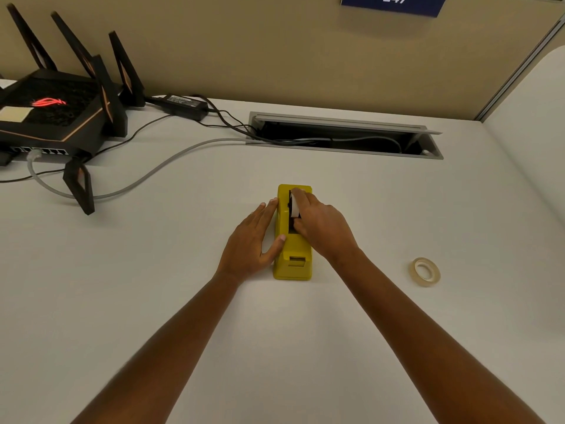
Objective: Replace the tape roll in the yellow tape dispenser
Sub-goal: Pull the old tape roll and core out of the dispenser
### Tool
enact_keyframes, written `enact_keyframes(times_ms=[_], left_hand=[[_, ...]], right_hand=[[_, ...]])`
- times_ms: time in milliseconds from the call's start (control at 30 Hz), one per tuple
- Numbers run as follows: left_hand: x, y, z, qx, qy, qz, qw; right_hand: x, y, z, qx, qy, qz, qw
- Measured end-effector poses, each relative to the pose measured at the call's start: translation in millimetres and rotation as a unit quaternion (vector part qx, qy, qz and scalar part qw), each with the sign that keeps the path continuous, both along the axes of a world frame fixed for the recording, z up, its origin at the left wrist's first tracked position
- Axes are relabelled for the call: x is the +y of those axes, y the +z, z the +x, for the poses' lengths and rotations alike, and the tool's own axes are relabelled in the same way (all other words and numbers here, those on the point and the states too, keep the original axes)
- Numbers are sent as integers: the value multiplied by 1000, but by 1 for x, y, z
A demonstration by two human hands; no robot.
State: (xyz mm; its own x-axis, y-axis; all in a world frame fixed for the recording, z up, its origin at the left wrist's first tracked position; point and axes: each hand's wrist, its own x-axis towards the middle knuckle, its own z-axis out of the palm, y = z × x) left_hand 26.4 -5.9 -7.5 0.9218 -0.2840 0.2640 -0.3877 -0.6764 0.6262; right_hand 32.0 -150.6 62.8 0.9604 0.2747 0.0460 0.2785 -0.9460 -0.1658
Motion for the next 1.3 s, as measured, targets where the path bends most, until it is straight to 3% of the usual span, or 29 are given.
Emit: enact_keyframes(times_ms=[267,367,533,667,900,1067,1300], left_hand=[[0,-1,-1,1,0,1,1000],[1,-1,-1,2,1,5,1000],[1,-1,-2,1,-1,8,1000],[3,0,-4,12,-18,13,1000],[-14,24,-14,-12,58,-107,992],[-31,56,-29,-14,-13,-172,985],[-44,75,-42,-11,-21,-208,978]], right_hand=[[-1,-4,-8,-22,-24,62,998],[-3,-1,-13,-18,-55,129,990],[-10,9,-24,-33,-110,325,939],[-13,14,-33,-16,-124,404,906],[-18,19,-46,0,-119,418,901],[-16,20,-58,-11,-104,432,896],[-17,25,-65,-39,-92,314,944]])
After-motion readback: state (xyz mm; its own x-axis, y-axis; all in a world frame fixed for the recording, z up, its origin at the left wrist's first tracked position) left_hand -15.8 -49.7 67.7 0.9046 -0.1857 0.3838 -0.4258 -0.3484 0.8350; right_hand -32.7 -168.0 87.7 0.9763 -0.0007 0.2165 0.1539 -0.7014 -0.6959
